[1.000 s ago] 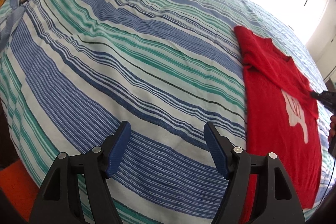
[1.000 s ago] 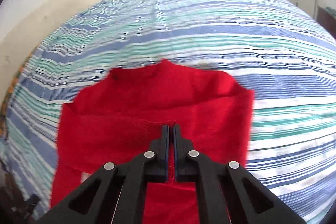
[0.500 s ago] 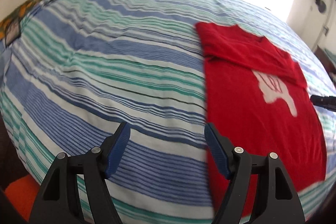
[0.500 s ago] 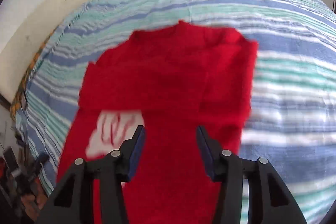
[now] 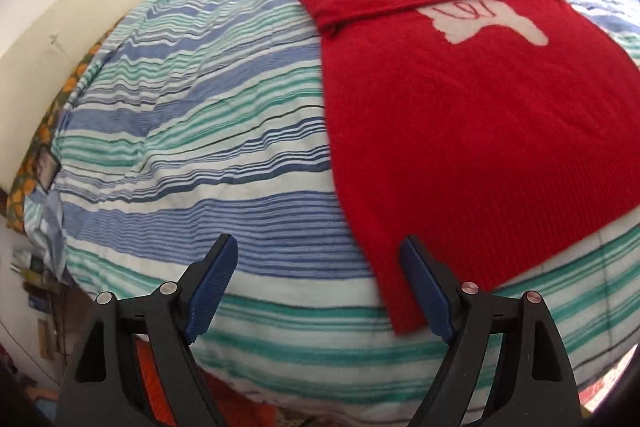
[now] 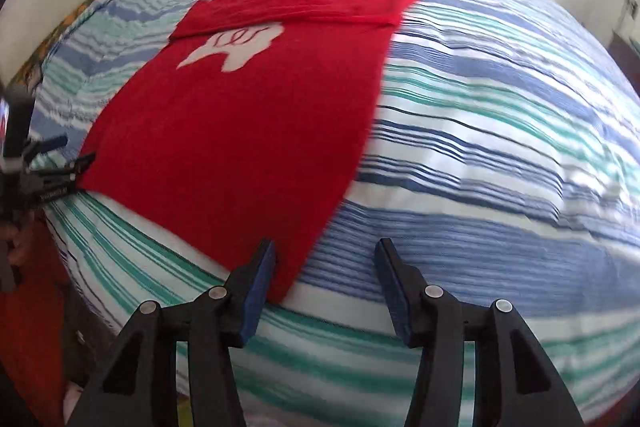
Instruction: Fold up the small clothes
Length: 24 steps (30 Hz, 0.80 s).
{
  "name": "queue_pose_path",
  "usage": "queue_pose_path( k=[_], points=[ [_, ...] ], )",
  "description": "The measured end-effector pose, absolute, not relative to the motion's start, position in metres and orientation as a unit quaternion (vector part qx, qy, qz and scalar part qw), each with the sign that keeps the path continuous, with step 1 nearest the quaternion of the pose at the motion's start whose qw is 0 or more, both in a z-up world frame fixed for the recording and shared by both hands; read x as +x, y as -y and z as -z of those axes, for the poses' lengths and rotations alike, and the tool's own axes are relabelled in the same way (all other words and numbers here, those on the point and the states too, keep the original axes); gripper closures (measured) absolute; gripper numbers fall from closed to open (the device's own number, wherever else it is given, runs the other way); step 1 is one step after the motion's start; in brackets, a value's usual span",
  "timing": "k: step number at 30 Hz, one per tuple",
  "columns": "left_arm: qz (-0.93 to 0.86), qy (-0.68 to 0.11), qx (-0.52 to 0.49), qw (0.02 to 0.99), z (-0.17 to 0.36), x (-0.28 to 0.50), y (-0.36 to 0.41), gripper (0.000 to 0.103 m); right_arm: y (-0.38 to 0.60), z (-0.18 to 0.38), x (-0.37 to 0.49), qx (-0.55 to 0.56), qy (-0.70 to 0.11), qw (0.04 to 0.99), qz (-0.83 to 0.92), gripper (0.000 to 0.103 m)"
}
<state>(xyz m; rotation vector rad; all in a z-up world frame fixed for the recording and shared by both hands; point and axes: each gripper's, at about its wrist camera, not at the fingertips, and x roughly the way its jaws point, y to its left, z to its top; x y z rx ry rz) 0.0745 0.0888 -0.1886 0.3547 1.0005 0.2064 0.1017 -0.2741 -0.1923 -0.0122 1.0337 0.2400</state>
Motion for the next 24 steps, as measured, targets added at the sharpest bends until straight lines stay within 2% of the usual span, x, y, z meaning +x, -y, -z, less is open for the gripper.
queue_pose_path(
  k=[2,3,4,6,7,10,13,18,24],
  points=[
    [-0.090,-0.459,0.144,0.872,0.177,0.070,-0.094,0.018,0.292,0.179,0.097,0.016,-0.453,0.888,-0.082,0.051],
    [-0.090,-0.447,0.129,0.881,0.170,0.068,-0.097,0.015,0.302,0.173,0.095,0.026,-0.436,0.898,-0.062,0.051],
    [-0.091,-0.440,0.119,0.885,0.167,0.068,-0.099,0.007,0.314,0.169,0.094,0.035,-0.419,0.907,-0.038,0.047],
    [-0.102,-0.433,0.093,0.891,0.163,0.070,-0.108,0.005,0.332,0.167,0.095,0.043,-0.395,0.918,0.009,0.035],
    [-0.108,-0.436,0.081,0.890,0.164,0.072,-0.113,0.005,0.338,0.168,0.098,0.040,-0.391,0.919,0.030,0.033],
    [-0.130,-0.452,0.037,0.882,0.170,0.081,-0.131,0.005,0.358,0.188,0.105,0.048,-0.415,0.906,0.069,0.033],
    [-0.148,-0.468,-0.005,0.871,0.180,0.091,-0.149,0.005,0.376,0.219,0.107,0.101,-0.464,0.876,0.084,0.031],
    [-0.153,-0.514,-0.070,0.841,0.209,0.103,-0.172,0.002,0.378,0.221,0.104,0.111,-0.454,0.881,0.079,0.022],
    [-0.157,-0.508,-0.071,0.844,0.216,0.103,-0.170,0.000,0.381,0.221,0.100,0.119,-0.446,0.884,0.075,0.022]
  ],
)
